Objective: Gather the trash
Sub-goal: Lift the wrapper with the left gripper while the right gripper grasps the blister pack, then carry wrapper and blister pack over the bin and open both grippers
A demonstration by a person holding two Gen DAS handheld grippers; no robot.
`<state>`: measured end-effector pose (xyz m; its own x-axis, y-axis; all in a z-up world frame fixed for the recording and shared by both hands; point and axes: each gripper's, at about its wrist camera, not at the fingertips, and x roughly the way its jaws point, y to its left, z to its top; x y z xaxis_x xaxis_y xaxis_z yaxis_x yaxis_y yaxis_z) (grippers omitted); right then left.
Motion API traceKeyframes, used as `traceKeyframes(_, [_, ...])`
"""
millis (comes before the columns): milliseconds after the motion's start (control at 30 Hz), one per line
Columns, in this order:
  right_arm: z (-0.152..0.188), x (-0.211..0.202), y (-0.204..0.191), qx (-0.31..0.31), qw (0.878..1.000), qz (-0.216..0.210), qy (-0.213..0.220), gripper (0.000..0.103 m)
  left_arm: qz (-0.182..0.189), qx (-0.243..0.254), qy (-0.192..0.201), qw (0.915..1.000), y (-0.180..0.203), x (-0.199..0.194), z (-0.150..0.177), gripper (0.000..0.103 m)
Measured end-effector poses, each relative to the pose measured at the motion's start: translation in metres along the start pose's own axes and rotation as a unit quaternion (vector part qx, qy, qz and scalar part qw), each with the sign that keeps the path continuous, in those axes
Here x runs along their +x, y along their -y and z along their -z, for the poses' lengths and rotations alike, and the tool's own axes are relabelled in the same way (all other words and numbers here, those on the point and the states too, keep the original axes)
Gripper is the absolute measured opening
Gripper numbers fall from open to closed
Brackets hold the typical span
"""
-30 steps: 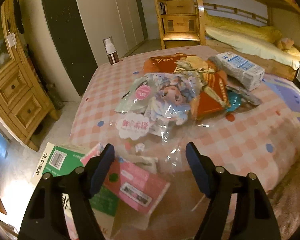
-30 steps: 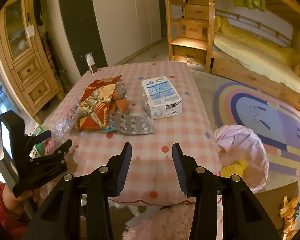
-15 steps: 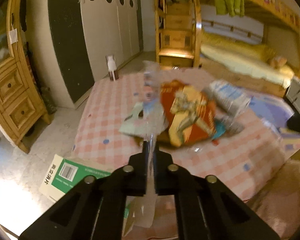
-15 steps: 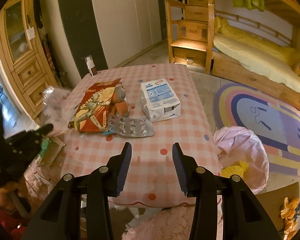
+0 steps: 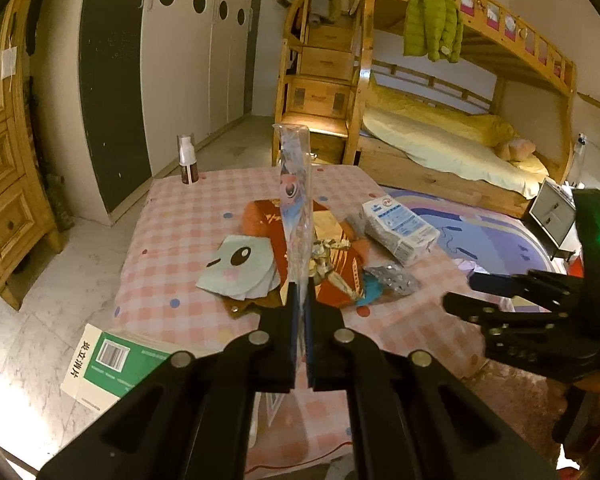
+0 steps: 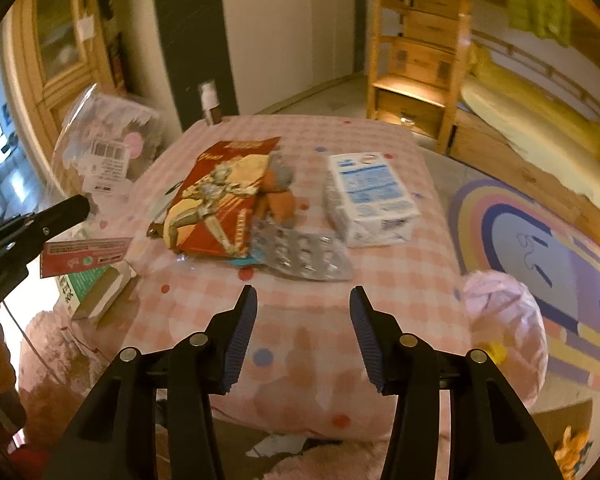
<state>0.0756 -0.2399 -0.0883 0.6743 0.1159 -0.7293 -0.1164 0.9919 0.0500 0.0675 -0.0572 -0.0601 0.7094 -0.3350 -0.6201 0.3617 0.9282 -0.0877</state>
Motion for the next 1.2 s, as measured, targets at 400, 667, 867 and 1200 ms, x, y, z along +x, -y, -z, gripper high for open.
traceKeyframes(400, [-0.019, 0.06, -0.025, -0.055, 0.998, 0.017, -0.041, 0.033, -0.017, -0.022, -0.014, 0.9995, -0.025, 0.013, 0.004, 0.001])
traceKeyframes(667, [-0.021, 0.032, -0.022, -0.056, 0.998, 0.014, -0.009, 0.005, -0.015, -0.023, -0.006, 0.9996, -0.022, 0.006, 0.003, 0.001])
traceKeyframes(867, [-0.021, -0.019, 0.008, 0.009, 0.999, -0.022, 0.037, 0.004, -0.006, -0.014, 0.004, 0.9999, -0.012, -0.004, -0.001, 0.001])
traceKeyframes(1200, [-0.003, -0.056, 0.036, 0.055, 0.996, -0.02, 0.063, 0.004, 0.035, 0.017, 0.005, 0.9992, 0.027, -0.009, -0.004, 0.001])
